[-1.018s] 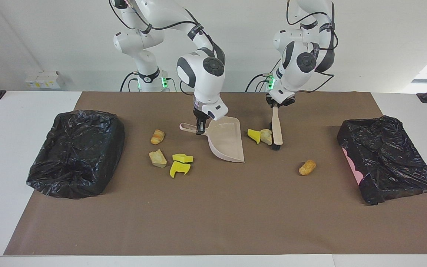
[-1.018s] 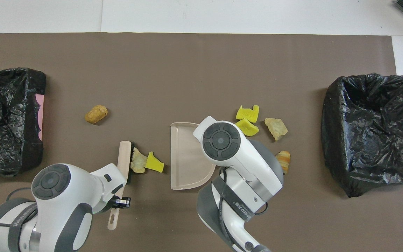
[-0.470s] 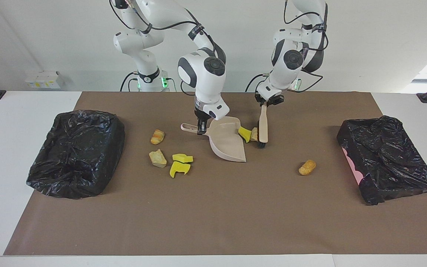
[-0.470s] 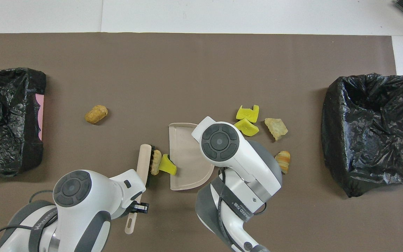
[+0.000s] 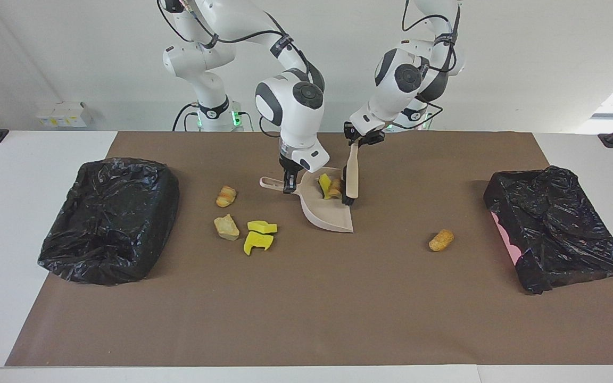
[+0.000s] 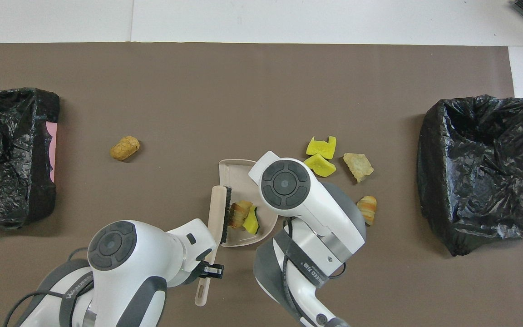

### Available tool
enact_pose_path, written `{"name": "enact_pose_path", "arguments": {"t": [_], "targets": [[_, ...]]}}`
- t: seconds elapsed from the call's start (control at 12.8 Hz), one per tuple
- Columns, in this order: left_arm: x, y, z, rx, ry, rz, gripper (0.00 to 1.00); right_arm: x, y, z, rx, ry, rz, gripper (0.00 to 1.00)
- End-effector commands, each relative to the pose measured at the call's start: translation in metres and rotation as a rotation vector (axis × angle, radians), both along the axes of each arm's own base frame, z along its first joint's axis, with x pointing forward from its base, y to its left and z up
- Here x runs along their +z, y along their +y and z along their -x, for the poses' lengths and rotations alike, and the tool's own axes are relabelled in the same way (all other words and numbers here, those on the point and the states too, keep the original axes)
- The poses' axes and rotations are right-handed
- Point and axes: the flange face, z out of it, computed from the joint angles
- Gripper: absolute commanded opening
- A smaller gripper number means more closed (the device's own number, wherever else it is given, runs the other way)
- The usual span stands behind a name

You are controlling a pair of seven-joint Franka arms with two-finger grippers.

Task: Sweep and dump trash in bin
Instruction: 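Sweep the yellow pieces into the dustpan with the brush in the left gripper, then sweep the crumb near the left gripper into the dustpan with the brush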

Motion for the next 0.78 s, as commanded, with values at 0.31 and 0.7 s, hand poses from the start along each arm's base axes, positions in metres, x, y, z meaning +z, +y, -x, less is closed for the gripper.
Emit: {"name": "enact_pose_path", "arguments": {"t": [0.31, 0.7], "targets": [[0.029, 0.051, -0.073, 0.070, 0.014, -0.065, 0.00, -0.006, -0.003, -0.008, -0.016, -0.010, -0.009, 0.00], [0.035, 0.150, -0.149, 0.113, -0.076, -0.234, 0.00, -0.007, 0.001, -0.012, -0.049, -0.011, -0.054, 0.00]]}}
